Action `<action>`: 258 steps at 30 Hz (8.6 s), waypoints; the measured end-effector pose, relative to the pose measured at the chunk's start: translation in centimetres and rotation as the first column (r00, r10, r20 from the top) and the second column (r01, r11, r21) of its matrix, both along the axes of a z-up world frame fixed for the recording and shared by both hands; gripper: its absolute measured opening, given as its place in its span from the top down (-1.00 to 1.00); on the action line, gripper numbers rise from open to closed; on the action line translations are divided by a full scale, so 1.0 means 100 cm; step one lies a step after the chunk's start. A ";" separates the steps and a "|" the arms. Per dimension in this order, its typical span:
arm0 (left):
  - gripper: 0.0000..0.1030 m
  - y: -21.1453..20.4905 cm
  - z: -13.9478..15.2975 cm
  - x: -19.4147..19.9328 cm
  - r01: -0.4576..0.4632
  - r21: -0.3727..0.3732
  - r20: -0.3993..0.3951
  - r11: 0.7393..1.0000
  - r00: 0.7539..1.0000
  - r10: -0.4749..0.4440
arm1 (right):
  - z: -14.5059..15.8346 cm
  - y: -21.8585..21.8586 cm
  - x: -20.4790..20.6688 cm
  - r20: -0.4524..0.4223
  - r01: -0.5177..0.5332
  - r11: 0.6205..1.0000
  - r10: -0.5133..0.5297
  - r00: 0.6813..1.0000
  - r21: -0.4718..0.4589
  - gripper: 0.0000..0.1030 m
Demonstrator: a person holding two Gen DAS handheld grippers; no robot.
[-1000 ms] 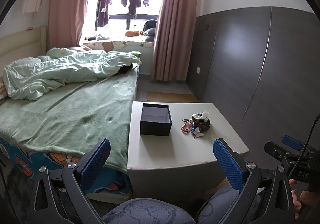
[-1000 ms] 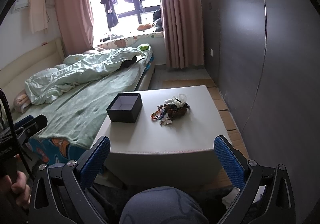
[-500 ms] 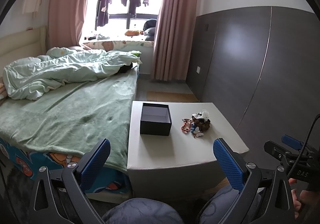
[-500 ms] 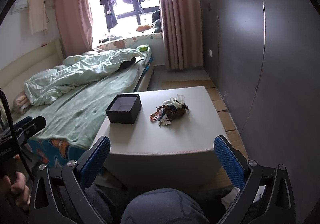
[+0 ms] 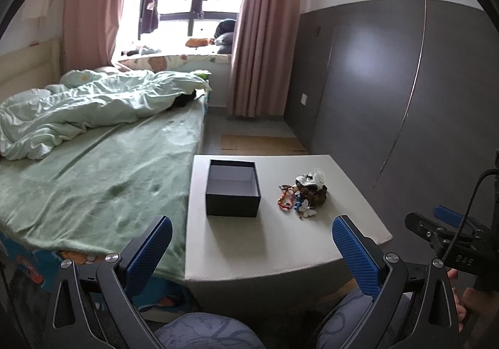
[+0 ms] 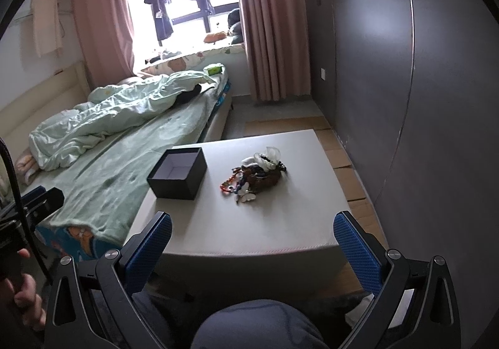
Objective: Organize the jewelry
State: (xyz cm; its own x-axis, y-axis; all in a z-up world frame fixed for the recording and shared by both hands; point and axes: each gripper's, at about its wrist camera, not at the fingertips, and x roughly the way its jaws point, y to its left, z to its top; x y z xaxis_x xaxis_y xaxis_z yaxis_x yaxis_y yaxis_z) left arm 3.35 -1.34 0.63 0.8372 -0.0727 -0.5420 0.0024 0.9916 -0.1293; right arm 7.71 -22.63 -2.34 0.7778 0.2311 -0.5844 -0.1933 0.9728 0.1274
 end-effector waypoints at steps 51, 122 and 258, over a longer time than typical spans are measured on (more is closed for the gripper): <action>-0.37 -0.006 -0.072 0.259 0.107 -0.137 -0.259 0.985 0.956 -0.140 | -0.117 0.015 0.277 -0.425 -0.143 0.971 0.214 0.879 0.194 0.92; 0.85 0.009 -0.029 0.304 0.178 -0.281 -0.309 0.943 0.913 -0.265 | -0.077 -0.030 0.280 -0.262 0.023 0.840 0.142 0.954 0.542 0.93; 0.62 0.041 -0.046 0.274 0.197 -0.449 -0.244 0.871 0.911 -0.331 | -0.150 0.027 0.293 -0.503 0.028 0.973 0.093 0.859 0.228 0.01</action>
State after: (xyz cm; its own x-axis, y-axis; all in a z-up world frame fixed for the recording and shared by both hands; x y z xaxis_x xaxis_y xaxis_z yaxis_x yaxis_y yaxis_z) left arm 30.78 2.75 -4.00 0.5530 -0.5367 -0.6373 0.1505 0.8167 -0.5572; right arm 37.04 -19.89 -17.34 0.3760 0.4201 -0.8260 -0.0736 0.9021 0.4253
